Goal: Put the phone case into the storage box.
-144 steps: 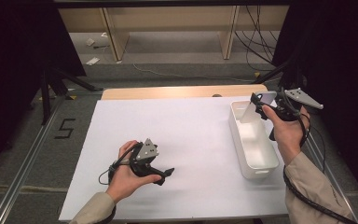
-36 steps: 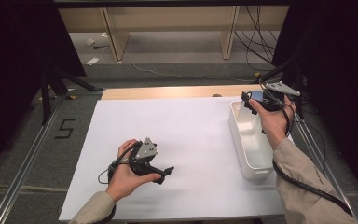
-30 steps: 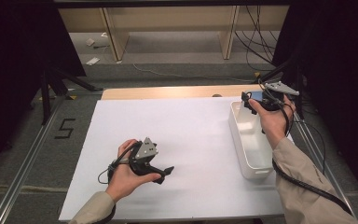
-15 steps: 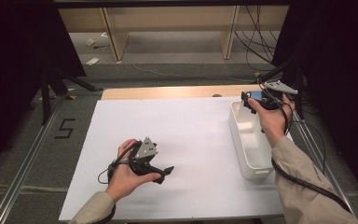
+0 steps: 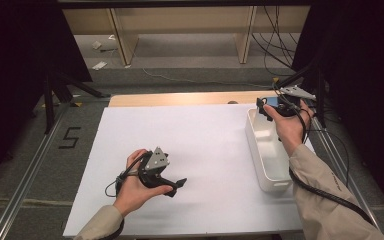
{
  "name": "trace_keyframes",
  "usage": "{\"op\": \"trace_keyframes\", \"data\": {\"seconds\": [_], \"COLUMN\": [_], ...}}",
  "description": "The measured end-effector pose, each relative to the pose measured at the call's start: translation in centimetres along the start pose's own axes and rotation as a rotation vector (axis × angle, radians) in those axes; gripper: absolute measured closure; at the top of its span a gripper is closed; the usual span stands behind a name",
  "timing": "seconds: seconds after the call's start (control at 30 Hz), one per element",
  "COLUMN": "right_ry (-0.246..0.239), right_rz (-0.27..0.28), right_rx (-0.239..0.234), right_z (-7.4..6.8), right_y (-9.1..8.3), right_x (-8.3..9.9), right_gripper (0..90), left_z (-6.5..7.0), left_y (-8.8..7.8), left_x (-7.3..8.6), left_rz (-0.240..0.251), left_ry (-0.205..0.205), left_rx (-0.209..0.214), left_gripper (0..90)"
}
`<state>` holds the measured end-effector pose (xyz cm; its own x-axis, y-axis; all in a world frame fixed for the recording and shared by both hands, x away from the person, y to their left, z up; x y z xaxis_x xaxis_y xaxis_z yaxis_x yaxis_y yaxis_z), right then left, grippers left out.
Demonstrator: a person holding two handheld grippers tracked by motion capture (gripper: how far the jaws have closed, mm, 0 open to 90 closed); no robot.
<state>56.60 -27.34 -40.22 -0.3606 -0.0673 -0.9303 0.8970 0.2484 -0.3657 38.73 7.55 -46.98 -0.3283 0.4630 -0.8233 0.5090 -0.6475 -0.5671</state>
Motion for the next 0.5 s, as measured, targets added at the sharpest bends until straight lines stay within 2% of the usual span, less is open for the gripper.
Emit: {"op": "trace_keyframes", "data": {"seconds": [0.5], "right_ry": [-0.007], "right_rz": [-0.005], "right_rx": [0.001], "right_z": [-0.28], "right_y": [0.6], "right_x": [-0.1], "right_gripper": [18.3], "left_z": [-0.04], "left_y": [0.0], "left_x": [-0.01], "left_rz": [0.003], "left_ry": [-0.004], "left_rx": [0.0], "left_gripper": [0.0]}}
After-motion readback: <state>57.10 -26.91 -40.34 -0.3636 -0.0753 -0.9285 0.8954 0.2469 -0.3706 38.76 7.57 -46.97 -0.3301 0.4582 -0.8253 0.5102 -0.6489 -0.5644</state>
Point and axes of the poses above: each handheld gripper's, and its own axes: y roughly forward along the jaws, x roughly out of its underside, z roughly to its right, the point moved 6 cm from there along y, roughly forward along the jaws
